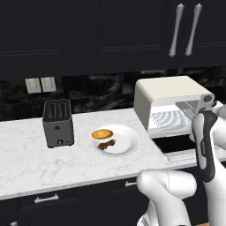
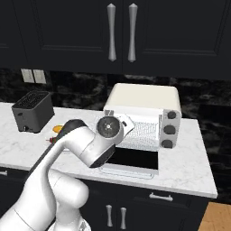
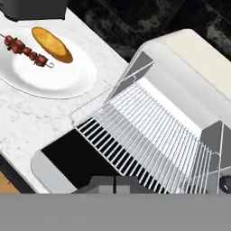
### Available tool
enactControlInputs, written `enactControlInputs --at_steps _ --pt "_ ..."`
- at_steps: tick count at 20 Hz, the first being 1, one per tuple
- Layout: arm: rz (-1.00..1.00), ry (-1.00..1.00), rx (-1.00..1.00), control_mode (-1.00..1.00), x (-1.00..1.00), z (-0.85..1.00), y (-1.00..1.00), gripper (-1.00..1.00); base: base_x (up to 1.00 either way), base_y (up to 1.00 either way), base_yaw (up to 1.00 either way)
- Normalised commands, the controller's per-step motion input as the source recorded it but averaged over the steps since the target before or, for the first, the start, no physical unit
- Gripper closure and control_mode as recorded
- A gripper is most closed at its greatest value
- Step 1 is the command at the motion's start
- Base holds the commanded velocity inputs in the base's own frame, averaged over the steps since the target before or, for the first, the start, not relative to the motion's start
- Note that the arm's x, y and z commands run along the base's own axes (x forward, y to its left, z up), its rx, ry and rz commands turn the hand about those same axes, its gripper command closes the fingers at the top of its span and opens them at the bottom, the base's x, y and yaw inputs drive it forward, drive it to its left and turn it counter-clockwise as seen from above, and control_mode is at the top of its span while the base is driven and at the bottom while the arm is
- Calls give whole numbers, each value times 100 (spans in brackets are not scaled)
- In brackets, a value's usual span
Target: Pick up the kebab skewer and baguette bread, and place them inside the toaster oven. Close the toaster oven door and start by setting the timer.
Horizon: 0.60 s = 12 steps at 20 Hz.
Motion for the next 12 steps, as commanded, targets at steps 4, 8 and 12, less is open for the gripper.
enactControlInputs --at_steps 4,8,12 --pt "0 30 0 -100 -9 80 100 100 0 0 0" --pt "0 26 0 -100 0 59 100 100 0 0 0" --pt "-3 12 0 -100 -6 11 100 100 0 0 0"
